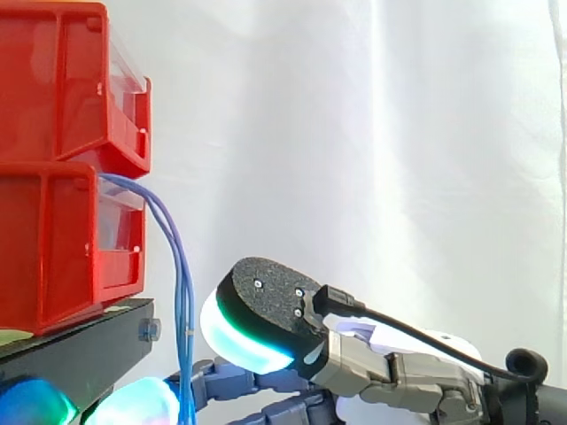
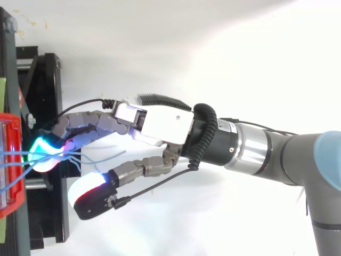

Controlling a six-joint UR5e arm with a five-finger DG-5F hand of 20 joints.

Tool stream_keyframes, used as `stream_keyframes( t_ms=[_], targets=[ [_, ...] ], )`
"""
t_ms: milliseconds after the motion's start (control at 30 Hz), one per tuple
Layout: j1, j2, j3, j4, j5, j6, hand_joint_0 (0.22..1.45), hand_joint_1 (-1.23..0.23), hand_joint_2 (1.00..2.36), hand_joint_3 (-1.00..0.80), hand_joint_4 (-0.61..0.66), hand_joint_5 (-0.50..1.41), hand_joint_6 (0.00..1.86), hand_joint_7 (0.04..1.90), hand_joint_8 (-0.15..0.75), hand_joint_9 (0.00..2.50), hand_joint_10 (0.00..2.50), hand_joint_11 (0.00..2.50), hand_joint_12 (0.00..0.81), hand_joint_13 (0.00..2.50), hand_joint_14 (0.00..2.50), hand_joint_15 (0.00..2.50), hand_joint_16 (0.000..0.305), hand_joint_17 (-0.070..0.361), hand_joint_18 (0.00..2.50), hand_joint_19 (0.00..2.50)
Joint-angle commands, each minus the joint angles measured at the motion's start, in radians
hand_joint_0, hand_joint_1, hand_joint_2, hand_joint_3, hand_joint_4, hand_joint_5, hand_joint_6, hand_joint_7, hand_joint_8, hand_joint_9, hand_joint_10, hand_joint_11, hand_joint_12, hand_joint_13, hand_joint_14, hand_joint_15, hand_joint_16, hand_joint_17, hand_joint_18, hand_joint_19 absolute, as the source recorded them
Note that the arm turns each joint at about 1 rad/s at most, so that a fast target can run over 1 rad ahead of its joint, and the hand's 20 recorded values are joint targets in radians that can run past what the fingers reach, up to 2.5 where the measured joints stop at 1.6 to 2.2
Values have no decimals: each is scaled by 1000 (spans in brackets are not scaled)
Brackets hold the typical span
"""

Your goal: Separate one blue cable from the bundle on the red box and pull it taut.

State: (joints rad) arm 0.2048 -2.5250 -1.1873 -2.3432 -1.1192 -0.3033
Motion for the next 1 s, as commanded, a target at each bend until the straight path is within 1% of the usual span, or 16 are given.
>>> stream_keyframes(
  t_ms=[0, 167, 200, 267, 333, 433, 500, 533, 567, 633, 733, 833, 967],
  targets=[
    [1, 0, 6, -5, -1, 1, 508, -587, 1000, -500, 350, -118, 503, 961, 338, 693, 6, 266, 378, 491, 6, 203, 55, 124, 426, 202],
    [-2, 0, 20, -22, -1, 7, 521, -579, 1000, -492, 339, -106, 503, 1032, 337, 733, 7, 287, 378, 543, 9, 224, 54, 121, 496, 239],
    [-4, 3, 32, -50, -2, 19, 526, -580, 1001, -490, 338, -103, 503, 1043, 337, 736, 9, 287, 378, 558, 7, 236, 54, 121, 501, 248],
    [-5, 17, 37, -87, -14, 30, 531, -580, 1000, -484, 323, -101, 503, 1068, 336, 739, 9, 289, 374, 570, 7, 243, 53, 119, 513, 257],
    [-7, 26, 35, -103, -21, 33, 540, -582, 1002, -465, 306, -95, 503, 1122, 334, 738, 7, 299, 374, 579, 7, 246, 52, 117, 524, 263],
    [-10, 45, 35, -148, -25, 39, 552, -594, 1005, -440, 270, -88, 502, 1196, 333, 741, 9, 304, 370, 578, 7, 247, 51, 116, 538, 272],
    [-13, 61, 35, -206, -28, 42, 559, -599, 1005, -430, 258, -84, 502, 1225, 331, 744, 7, 310, 370, 582, 8, 256, 51, 115, 538, 282],
    [-13, 66, 35, -219, -30, 44, 565, -607, 1006, -413, 234, -82, 502, 1251, 327, 744, 7, 317, 369, 584, 8, 257, 51, 114, 536, 282],
    [-13, 66, 35, -219, -30, 44, 568, -610, 1006, -410, 236, -81, 501, 1260, 330, 746, 8, 310, 369, 587, 9, 253, 51, 114, 540, 281],
    [-15, 72, 35, -245, -31, 49, 571, -622, 1007, -397, 217, -79, 501, 1281, 329, 747, 8, 313, 368, 590, 8, 256, 51, 114, 542, 284],
    [-15, 78, 35, -263, -31, 55, 575, -641, 1008, -382, 203, -79, 500, 1333, 330, 746, 8, 318, 368, 591, 8, 259, 51, 114, 544, 282],
    [-16, 86, 37, -286, -31, 58, 582, -646, 1009, -369, 197, -83, 512, 1327, 329, 746, 8, 313, 368, 591, 8, 259, 50, 114, 547, 293],
    [-16, 101, 35, -297, -31, 56, 573, -649, 1008, -385, 204, -90, 530, 1282, 326, 746, 8, 325, 370, 596, 8, 265, 51, 114, 553, 289]
  ],
)
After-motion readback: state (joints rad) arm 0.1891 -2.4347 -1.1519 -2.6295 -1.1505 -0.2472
